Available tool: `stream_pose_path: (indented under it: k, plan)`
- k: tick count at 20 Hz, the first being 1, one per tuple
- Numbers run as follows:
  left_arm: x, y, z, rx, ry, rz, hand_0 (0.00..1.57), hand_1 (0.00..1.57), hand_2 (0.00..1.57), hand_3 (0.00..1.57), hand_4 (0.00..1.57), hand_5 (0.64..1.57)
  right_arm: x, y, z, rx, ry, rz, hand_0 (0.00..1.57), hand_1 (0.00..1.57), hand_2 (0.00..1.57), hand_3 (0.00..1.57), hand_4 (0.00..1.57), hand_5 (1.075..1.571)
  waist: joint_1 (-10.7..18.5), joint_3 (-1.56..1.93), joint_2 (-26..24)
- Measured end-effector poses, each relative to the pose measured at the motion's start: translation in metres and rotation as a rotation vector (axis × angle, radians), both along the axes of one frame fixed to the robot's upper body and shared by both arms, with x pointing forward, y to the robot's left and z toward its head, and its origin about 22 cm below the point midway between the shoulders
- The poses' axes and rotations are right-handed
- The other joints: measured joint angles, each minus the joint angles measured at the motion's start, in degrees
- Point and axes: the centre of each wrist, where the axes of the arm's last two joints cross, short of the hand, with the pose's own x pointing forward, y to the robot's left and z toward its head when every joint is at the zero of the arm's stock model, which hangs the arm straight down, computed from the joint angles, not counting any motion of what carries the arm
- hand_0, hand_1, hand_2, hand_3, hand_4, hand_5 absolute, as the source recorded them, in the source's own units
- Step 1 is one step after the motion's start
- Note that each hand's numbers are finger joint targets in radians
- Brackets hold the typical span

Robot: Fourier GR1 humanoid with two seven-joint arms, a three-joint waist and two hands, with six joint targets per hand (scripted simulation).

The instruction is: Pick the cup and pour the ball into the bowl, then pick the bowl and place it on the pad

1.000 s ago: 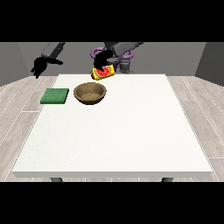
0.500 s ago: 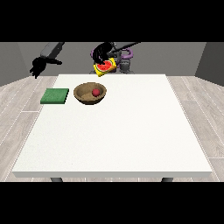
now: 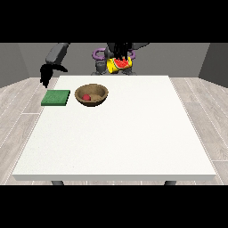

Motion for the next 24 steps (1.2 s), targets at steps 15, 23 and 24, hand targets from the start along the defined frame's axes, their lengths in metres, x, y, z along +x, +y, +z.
stream_pose_path:
  k: [15,23,24]
  plan:
    - [0.019,0.083,0.013,-0.956,0.234,-0.174,0.0,0.0,0.0,0.0,0.4,1.548,0.032,0.022,0.031,0.066,-0.149,-0.02,0.0,0.0,0.0,0.0,0.42,1.566,3.3,-0.08,14.3]
    - [0.021,0.125,-0.043,-1.195,0.365,-0.168,0.0,0.0,0.0,0.0,0.0,1.527,0.044,0.071,0.023,0.051,-0.066,0.078,0.0,0.0,0.0,0.0,0.0,1.545,-1.6,0.05,12.2]
    - [0.021,0.127,-0.048,-1.208,0.374,-0.161,0.0,0.0,0.0,0.0,0.0,1.526,0.046,0.077,0.022,0.047,-0.054,0.086,0.0,0.0,0.0,0.0,0.0,1.543,-2.1,0.07,11.5]
